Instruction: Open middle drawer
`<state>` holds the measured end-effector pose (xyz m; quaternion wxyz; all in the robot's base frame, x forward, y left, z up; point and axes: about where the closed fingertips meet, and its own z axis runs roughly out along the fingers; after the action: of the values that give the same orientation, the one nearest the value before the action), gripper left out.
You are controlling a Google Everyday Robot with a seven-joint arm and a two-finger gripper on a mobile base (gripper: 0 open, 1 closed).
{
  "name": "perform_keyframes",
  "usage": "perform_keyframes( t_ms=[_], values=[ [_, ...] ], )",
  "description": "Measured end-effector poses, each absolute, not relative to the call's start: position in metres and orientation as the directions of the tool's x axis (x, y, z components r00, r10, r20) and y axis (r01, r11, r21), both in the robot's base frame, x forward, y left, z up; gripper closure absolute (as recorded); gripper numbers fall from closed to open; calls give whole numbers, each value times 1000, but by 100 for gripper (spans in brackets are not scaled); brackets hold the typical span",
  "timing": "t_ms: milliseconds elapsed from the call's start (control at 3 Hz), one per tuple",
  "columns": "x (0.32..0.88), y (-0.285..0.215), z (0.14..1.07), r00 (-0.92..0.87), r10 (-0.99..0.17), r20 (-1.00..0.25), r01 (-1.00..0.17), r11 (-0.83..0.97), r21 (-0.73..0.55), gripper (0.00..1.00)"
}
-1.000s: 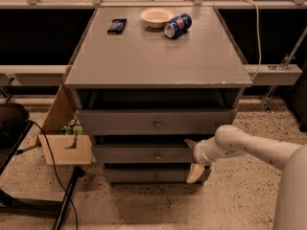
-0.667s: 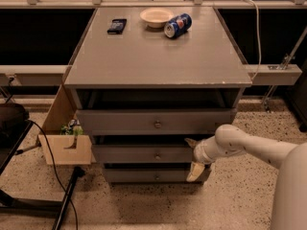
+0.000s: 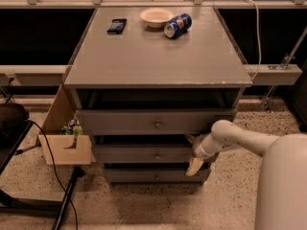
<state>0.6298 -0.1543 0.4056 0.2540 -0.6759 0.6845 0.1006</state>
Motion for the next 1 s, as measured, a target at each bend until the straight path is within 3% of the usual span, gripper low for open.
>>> perform_keyframes(
  t_ms=[333, 1000],
  values=[
    [639, -155, 401, 33, -882, -470, -977, 70, -200, 0],
    [631, -158, 383, -57, -896, -441, -992, 99, -73, 0]
  ],
)
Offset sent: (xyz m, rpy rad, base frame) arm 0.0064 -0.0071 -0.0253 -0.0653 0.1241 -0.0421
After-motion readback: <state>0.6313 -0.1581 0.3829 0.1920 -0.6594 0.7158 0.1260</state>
